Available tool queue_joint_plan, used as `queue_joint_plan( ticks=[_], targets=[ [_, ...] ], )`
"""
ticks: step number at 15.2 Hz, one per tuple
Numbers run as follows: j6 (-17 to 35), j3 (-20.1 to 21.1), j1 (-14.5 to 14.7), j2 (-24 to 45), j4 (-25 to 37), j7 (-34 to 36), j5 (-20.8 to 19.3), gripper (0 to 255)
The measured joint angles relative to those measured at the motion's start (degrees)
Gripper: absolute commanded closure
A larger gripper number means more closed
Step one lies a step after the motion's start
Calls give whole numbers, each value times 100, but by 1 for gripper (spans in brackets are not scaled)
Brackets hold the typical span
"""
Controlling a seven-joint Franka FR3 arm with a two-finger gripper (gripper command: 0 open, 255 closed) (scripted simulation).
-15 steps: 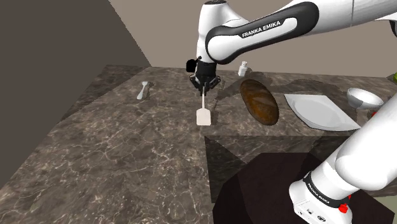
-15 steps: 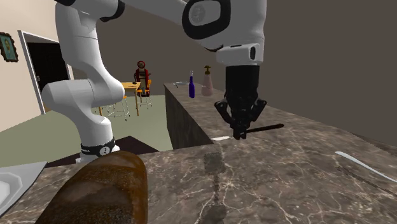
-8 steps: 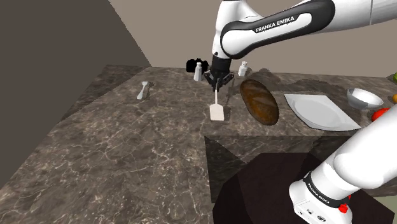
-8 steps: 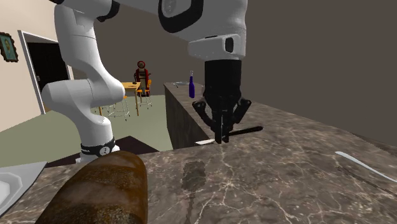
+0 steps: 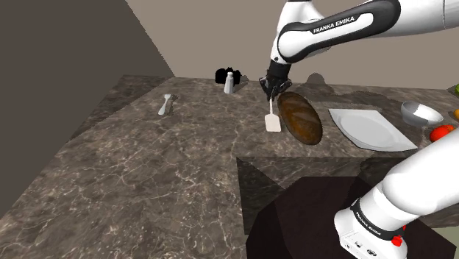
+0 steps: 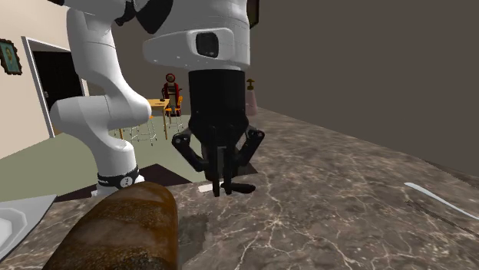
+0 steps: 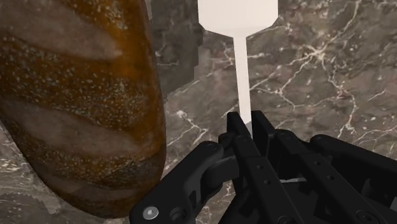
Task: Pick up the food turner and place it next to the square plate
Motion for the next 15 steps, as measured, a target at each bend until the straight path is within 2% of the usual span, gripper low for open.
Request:
queue_joint_plan(
  ticks=[8, 15],
  targets=[
    [68, -689, -482, -228, -267, -1158, -22, 255],
    [27, -1317, -930, -60, -40, -2205, -64, 255]
  ],
)
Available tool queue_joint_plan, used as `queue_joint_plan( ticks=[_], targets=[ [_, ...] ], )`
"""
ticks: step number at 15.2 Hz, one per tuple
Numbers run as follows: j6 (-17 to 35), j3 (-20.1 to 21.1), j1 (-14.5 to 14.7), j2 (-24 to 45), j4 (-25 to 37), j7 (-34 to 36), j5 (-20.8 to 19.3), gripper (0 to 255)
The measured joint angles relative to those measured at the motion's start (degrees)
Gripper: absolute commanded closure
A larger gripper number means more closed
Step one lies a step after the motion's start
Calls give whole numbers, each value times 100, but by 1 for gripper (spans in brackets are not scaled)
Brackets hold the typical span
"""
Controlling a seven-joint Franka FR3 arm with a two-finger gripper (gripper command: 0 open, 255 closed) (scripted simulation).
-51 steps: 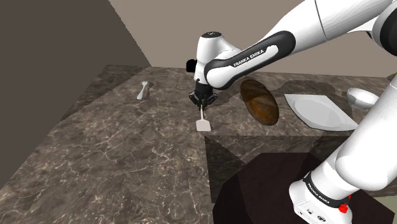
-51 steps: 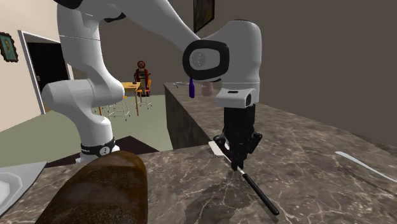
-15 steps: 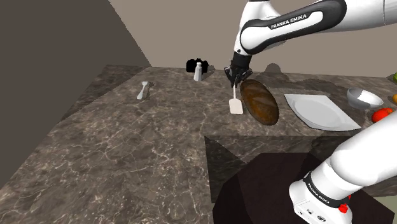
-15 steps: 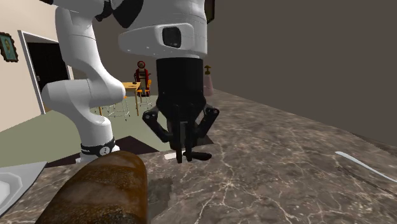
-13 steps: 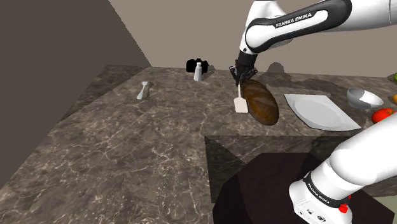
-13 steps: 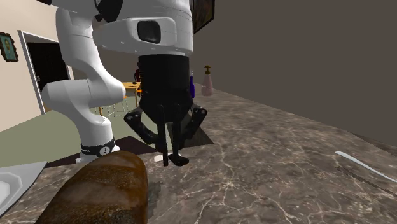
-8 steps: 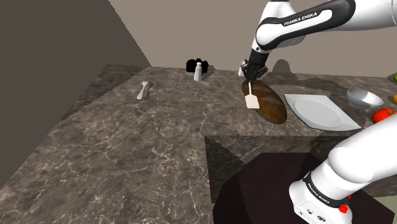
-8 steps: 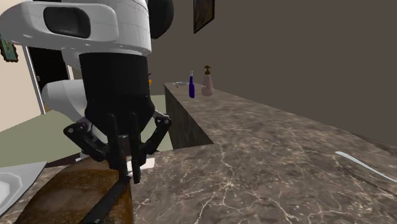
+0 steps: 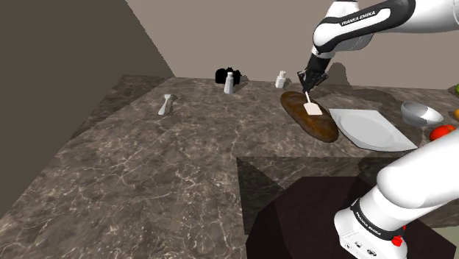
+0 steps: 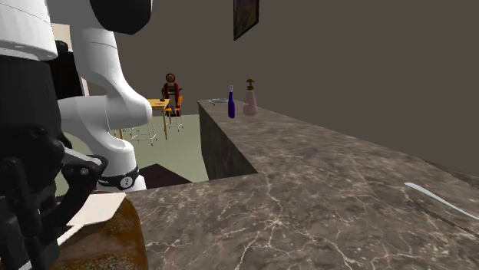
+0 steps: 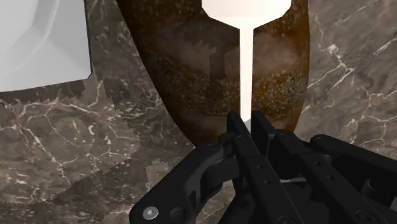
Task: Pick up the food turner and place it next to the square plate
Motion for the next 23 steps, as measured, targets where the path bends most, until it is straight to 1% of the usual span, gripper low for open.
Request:
queue_joint_plan(
  ticks=[4, 12, 17, 20, 23],
  targets=[
    [18, -323, -236, 181, 173, -564, 11, 255],
    [-102, -926, -726, 865, 973, -1753, 192, 255],
    [-237, -1221, -1067, 1466, 1677, -2489, 428, 255],
    [-392, -1350, -1291, 1864, 2200, -2895, 597, 255],
    [-569, -1442, -1551, 2387, 2861, -3287, 805, 255]
  ],
)
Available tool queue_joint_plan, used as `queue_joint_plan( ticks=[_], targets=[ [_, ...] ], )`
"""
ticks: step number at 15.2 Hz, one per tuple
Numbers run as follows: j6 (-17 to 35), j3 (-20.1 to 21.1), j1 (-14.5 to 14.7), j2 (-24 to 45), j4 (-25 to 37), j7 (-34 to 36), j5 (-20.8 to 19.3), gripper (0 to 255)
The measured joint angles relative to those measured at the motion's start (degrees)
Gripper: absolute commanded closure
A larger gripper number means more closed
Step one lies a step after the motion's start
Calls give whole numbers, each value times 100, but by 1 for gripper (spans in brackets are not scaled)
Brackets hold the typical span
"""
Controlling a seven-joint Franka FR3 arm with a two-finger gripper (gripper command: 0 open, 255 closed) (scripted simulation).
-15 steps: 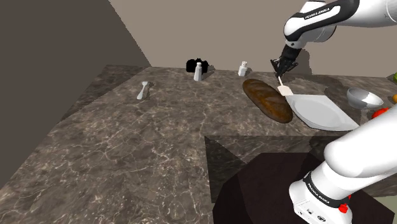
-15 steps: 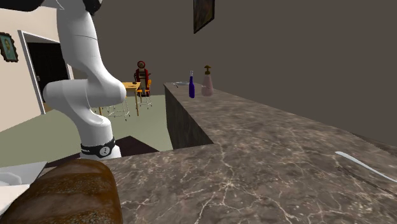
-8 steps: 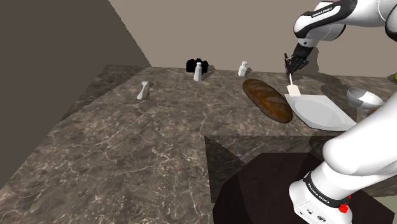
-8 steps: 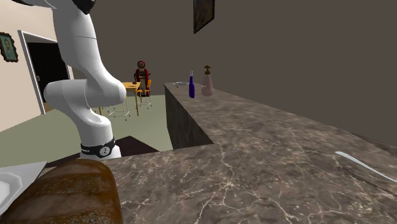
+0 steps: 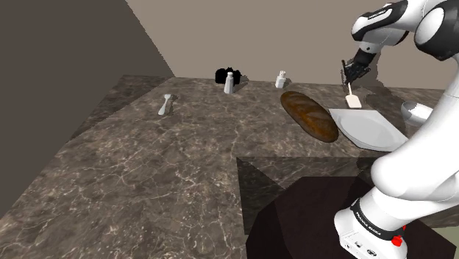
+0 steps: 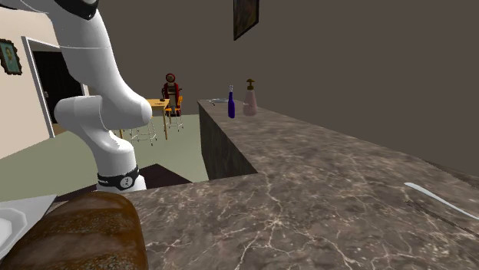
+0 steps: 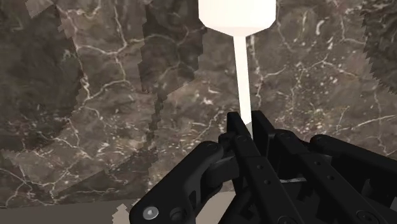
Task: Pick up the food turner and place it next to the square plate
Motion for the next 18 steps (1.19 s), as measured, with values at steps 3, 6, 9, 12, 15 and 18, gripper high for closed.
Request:
queue_joint_plan(
  ticks=[3, 6, 9, 12, 15, 18],
  targets=[
    [-171, -52, -223, 368, 507, -283, 146, 255],
    [-34, -48, -275, 505, 495, -365, 205, 255],
    [163, -37, -280, 553, 344, -396, 234, 255],
    [361, -16, -288, 670, 255, -422, 281, 255],
    [546, 0, -301, 752, 148, -456, 321, 255],
    [722, 21, -312, 851, 64, -485, 366, 255]
  ],
)
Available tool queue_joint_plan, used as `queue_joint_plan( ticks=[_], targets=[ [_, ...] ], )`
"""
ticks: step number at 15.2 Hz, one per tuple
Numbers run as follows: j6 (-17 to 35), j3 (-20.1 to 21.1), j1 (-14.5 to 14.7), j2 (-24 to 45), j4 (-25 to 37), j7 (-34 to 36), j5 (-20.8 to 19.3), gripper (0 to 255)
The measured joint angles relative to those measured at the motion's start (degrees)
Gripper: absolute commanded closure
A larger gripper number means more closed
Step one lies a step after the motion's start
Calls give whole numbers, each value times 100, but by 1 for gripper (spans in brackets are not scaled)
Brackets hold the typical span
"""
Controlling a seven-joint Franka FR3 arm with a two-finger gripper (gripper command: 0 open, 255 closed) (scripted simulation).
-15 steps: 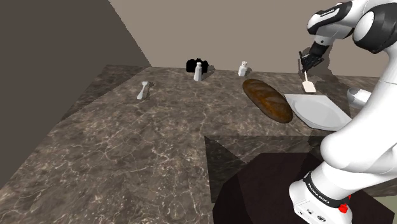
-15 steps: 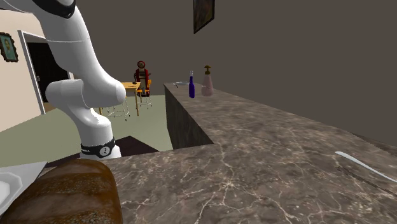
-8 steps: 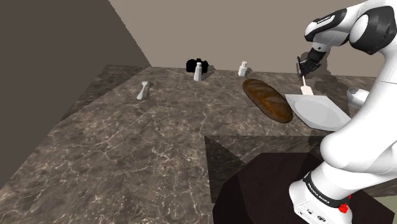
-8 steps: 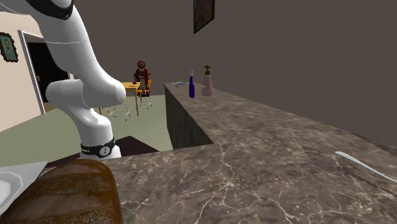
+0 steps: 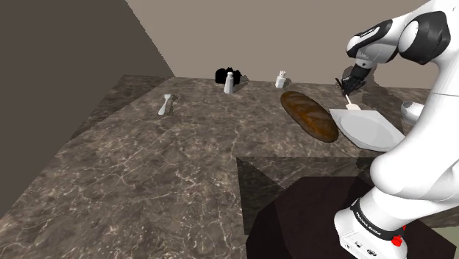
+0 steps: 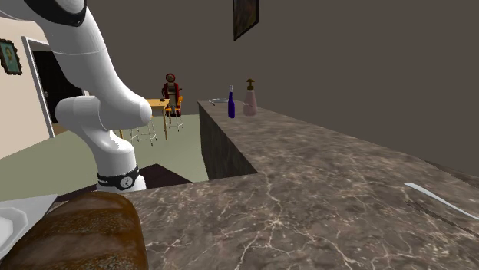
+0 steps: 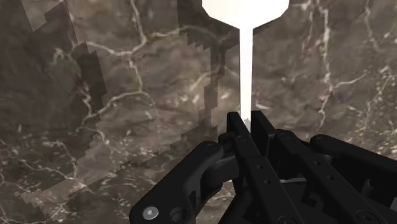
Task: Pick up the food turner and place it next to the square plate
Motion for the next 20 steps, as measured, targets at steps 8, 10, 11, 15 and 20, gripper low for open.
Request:
queue_joint_plan(
  ticks=[8, 10, 11, 15, 20],
  targets=[
    [131, 10, -5, 38, -89, -23, 24, 0],
    [131, 10, -5, 38, -91, -24, 24, 0],
    [131, 10, -5, 38, -92, -24, 24, 0],
    [55, -2, -4, -9, -61, -16, 4, 0],
    [-407, -56, 24, -282, 148, 56, -113, 0]
  ],
)
